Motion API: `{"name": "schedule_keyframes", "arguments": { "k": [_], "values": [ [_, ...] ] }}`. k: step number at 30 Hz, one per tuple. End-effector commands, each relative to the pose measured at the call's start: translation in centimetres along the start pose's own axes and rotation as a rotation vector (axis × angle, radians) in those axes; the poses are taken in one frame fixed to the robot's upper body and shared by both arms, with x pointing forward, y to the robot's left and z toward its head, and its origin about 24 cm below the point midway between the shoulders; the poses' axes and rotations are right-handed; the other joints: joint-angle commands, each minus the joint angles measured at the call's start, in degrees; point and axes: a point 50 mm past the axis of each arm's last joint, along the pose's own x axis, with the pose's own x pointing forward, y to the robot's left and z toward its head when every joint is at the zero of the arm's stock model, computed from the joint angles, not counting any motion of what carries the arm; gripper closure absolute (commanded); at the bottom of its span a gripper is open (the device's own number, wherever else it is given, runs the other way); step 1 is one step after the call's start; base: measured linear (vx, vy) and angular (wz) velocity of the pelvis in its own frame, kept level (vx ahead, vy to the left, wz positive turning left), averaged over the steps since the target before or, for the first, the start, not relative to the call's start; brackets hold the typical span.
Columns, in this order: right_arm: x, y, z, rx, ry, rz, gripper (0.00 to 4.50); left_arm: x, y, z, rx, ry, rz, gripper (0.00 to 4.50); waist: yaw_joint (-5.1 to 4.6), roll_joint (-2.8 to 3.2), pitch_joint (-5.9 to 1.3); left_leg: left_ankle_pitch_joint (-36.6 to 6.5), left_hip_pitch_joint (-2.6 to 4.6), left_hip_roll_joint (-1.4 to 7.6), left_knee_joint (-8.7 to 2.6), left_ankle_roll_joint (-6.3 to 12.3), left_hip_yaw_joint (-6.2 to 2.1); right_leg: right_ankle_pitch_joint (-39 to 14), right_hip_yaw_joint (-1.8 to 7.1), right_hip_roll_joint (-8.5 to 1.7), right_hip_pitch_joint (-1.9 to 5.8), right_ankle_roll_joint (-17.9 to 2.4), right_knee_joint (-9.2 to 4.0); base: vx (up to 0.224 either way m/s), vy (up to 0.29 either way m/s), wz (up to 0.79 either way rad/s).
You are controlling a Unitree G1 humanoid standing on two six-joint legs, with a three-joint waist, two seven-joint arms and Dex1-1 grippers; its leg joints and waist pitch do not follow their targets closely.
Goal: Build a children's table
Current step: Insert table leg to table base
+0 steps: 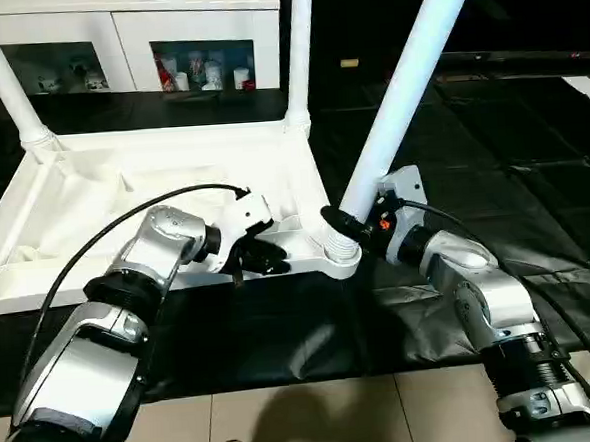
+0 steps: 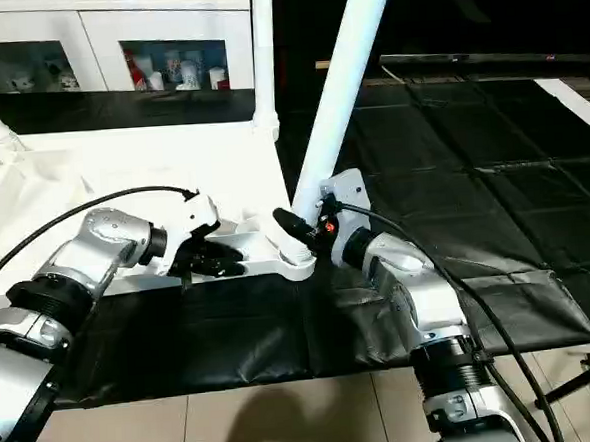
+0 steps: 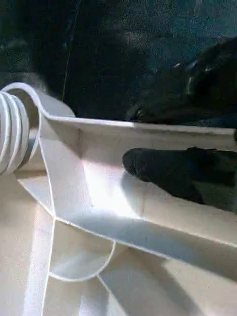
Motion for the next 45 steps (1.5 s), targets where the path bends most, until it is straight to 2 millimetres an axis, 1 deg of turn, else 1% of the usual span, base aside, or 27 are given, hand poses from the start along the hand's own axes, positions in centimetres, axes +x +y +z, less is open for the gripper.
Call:
{"name": "schedule_keyframes", "arguments": {
  "k": [1, 4, 6, 7, 9, 11, 12, 14, 16, 17, 19, 22, 24, 25, 31, 32, 33, 35, 37, 39, 41, 43, 44, 45],
  "values": [
    [-0.3, 0.1, -0.4, -0.009, 0.024, 0.007, 2.60, -0.1, 0.2, 0.5, 0.038, 0.016, -0.005, 3.92, 0.05, 0.96, -5.61, -13.90, 1.41, 3.97, -4.82, -1.80, -1.81, -16.66, 4.29, -6.36, 3.34, -10.54, -4.67, 0.000, 0.000, 0.00],
    [-0.2, 0.0, -0.5, -0.013, 0.030, 0.008, 2.60, -0.1, 0.1, 0.3, 0.054, 0.034, -0.020, 4.03, 0.07, 0.93, -5.61, -13.50, 1.35, 3.98, -4.83, -1.73, -1.83, -16.74, 4.34, -6.41, 3.36, -10.33, -4.68, 0.000, 0.000, 0.00],
    [-0.2, 0.0, -0.5, -0.013, 0.032, 0.007, 2.60, -0.1, 0.0, 0.2, 0.064, 0.037, -0.024, 4.33, 0.07, 0.95, -5.59, -13.62, 1.37, 4.00, -4.84, -1.73, -1.83, -16.75, 4.33, -6.42, 3.33, -10.40, -4.64, 0.000, 0.000, 0.00],
    [-0.2, 0.0, -0.5, -0.013, 0.033, 0.007, 2.60, -0.1, 0.0, 0.3, 0.065, 0.034, -0.027, 4.41, 0.05, 0.86, -5.60, -13.60, 1.37, 4.02, -4.84, -1.72, -1.82, -16.68, 4.34, -6.42, 3.33, -10.44, -4.61, 0.000, 0.000, 0.00],
    [-0.1, 0.0, -0.6, -0.016, 0.041, 0.014, 2.60, -0.1, -0.1, 0.4, 0.066, 0.021, -0.041, 4.48, 0.09, 0.98, -5.64, -13.29, 1.35, 4.05, -4.84, -1.70, -1.85, -16.38, 4.34, -6.49, 3.37, -10.48, -4.53, 0.000, 0.000, 0.00],
    [-0.1, 0.0, -0.8, -0.021, 0.058, 0.021, 2.60, -0.1, -0.2, 0.4, 0.071, 0.016, -0.055, 4.48, 0.05, 0.99, -5.65, -13.13, 1.37, 4.08, -4.85, -1.68, -1.83, -15.72, 4.35, -6.42, 3.32, -10.69, -4.45, 0.000, 0.000, 0.00],
    [0.0, 0.0, -1.0, -0.030, 0.080, 0.025, 2.60, -0.1, -0.2, 0.5, 0.075, 0.011, -0.067, 4.50, 0.00, 0.90, -5.69, -12.64, 1.23, 4.01, -4.82, -1.63, -1.78, -14.70, 4.37, -6.42, 3.45, -10.99, -4.29, 0.000, 0.000, 0.00],
    [0.0, 0.0, -1.2, -0.039, 0.096, 0.028, 2.60, -0.1, -0.3, 0.5, 0.074, 0.006, -0.074, 4.50, -0.01, 0.91, -5.69, -12.47, 1.27, 3.96, -4.79, -1.54, -1.74, -14.62, 4.35, -6.40, 3.45, -11.04, -4.30, 0.000, 0.000, 0.00],
    [0.1, 0.0, -1.3, -0.047, 0.113, 0.036, 2.60, -0.2, -0.3, 0.5, 0.075, 0.001, -0.082, 4.50, 0.03, 0.88, -5.68, -12.27, 1.24, 3.91, -4.74, -1.35, -1.72, -14.99, 4.36, -6.44, 3.54, -11.00, -4.37, 0.000, 0.000, 0.00],
    [0.1, 0.0, -1.4, -0.050, 0.121, 0.041, 2.60, -0.2, -0.3, 0.5, 0.075, -0.002, -0.086, 4.50, 0.00, 0.66, -5.67, -12.18, 1.25, 3.95, -4.77, -1.24, -1.69, -15.08, 4.36, -6.42, 3.51, -10.97, -4.40, 0.000, 0.000, 0.00],
    [0.2, 0.1, -1.5, -0.045, 0.144, 0.061, 2.60, -0.3, -0.3, 0.4, 0.077, -0.002, -0.090, 4.50, -0.06, 0.67, -5.61, -12.12, 1.28, 3.97, -4.79, -1.08, -1.73, -15.51, 4.31, -6.38, 3.47, -10.93, -4.35, 0.000, 0.000, 0.00],
    [0.3, 0.3, -1.6, -0.053, 0.173, 0.095, 2.60, -0.5, -0.3, 0.2, 0.072, -0.005, -0.085, 4.50, -0.10, 0.40, -5.55, -12.24, 1.29, 3.99, -4.77, -0.97, -1.67, -16.73, 4.35, -6.45, 3.41, -10.67, -4.50, 0.000, 0.000, 0.00],
    [0.3, 0.3, -1.7, -0.058, 0.187, 0.100, 2.60, -0.6, -0.3, 0.1, 0.069, -0.005, -0.080, 4.50, -0.13, 0.52, -5.57, -12.07, 1.29, 4.03, -4.78, -1.06, -1.67, -16.52, 4.34, -6.41, 3.37, -10.63, -4.45, 0.000, 0.000, 0.00],
    [0.3, 0.3, -1.7, -0.060, 0.192, 0.099, 2.60, -0.7, -0.2, 0.1, 0.067, -0.005, -0.078, 4.50, -0.12, 0.42, -5.52, -12.20, 1.36, 4.05, -4.79, -1.08, -1.67, -16.80, 4.37, -6.48, 3.32, -10.55, -4.50, 0.000, 0.000, 0.00],
    [0.1, 0.2, -1.5, -0.052, 0.183, 0.109, 2.60, -1.3, 0.1, -0.3, 0.050, -0.003, -0.045, 4.50, -0.13, 0.44, -5.50, -12.68, 1.39, 4.02, -4.85, -1.22, -1.71, -17.83, 4.37, -6.51, 3.37, -10.11, -4.66, 0.000, 0.000, 0.00],
    [0.1, 0.2, -1.3, -0.041, 0.168, 0.114, 2.60, -1.6, 0.2, -0.4, 0.047, -0.004, -0.040, 4.50, -0.25, 0.04, -5.46, -12.76, 1.33, 4.01, -4.87, -1.16, -1.66, -18.22, 4.35, -6.47, 3.39, -9.93, -4.70, 0.000, 0.000, 0.00],
    [0.1, 0.2, -1.2, -0.039, 0.159, 0.115, 2.60, -1.8, 0.2, -0.4, 0.045, -0.004, -0.037, 4.50, -0.19, 0.18, -5.49, -12.70, 1.40, 3.99, -4.82, -1.11, -1.69, -18.39, 4.35, -6.55, 3.38, -9.93, -4.67, 0.000, 0.000, 0.00],
    [0.1, 0.2, -1.0, -0.027, 0.140, 0.117, 2.60, -2.1, 0.3, -0.5, 0.043, -0.003, -0.034, 4.50, -0.45, 0.22, -5.48, -12.34, 1.23, 3.95, -4.84, -1.00, -1.73, -18.71, 4.36, -6.56, 3.45, -9.71, -4.71, 0.000, 0.000, 0.00],
    [0.2, 0.2, -0.9, -0.020, 0.130, 0.119, 2.60, -2.4, 0.3, -0.7, 0.043, 0.000, -0.035, 4.50, -0.54, 0.22, -5.45, -12.35, 1.28, 3.94, -4.85, -1.03, -1.72, -18.86, 4.35, -6.47, 3.35, -9.71, -4.70, 0.000, 0.000, 0.00],
    [0.2, 0.3, -0.9, -0.019, 0.129, 0.121, 2.60, -2.7, 0.3, -0.8, 0.043, 0.002, -0.039, 4.50, -0.54, 0.44, -5.47, -12.37, 1.29, 4.00, -4.85, -1.08, -1.73, -18.63, 4.37, -6.56, 3.32, -9.91, -4.69, 0.000, 0.000, 0.00],
    [0.2, 0.3, -0.9, -0.019, 0.129, 0.121, 2.60, -2.7, 0.3, -0.8, 0.043, 0.002, -0.039, 4.50, -0.58, 0.45, -5.48, -12.42, 1.37, 4.05, -4.90, -1.21, -1.73, -17.99, 4.37, -6.47, 3.24, -10.16, -4.58, 0.000, 0.000, 0.00],
    [0.3, 0.5, -1.0, -0.016, 0.126, 0.129, 2.60, -3.0, 0.2, -1.0, 0.039, 0.005, -0.056, 4.50, -0.55, 0.49, -5.49, -12.83, 1.34, 4.17, -4.96, -1.48, -1.80, -17.66, 4.41, -6.64, 3.33, -10.51, -4.45, 0.000, 0.000, 0.00],
    [0.4, 0.6, -1.2, -0.004, 0.126, 0.141, 2.60, -3.4, 0.0, -1.2, 0.038, 0.012, -0.071, 4.50, -0.64, 0.49, -5.45, -12.93, 1.38, 4.15, -4.98, -1.48, -1.75, -17.63, 4.40, -6.56, 3.26, -10.56, -4.49, 0.000, 0.000, 0.00],
    [0.6, 0.8, -1.3, 0.008, 0.125, 0.151, 2.60, -3.7, -0.2, -1.5, 0.038, 0.017, -0.083, 4.50, -0.62, 0.68, -5.49, -13.20, 1.33, 4.25, -5.03, -1.68, -1.88, -17.29, 4.46, -6.75, 3.34, -10.78, -4.36, 0.000, 0.000, 0.00]
  ]
}}
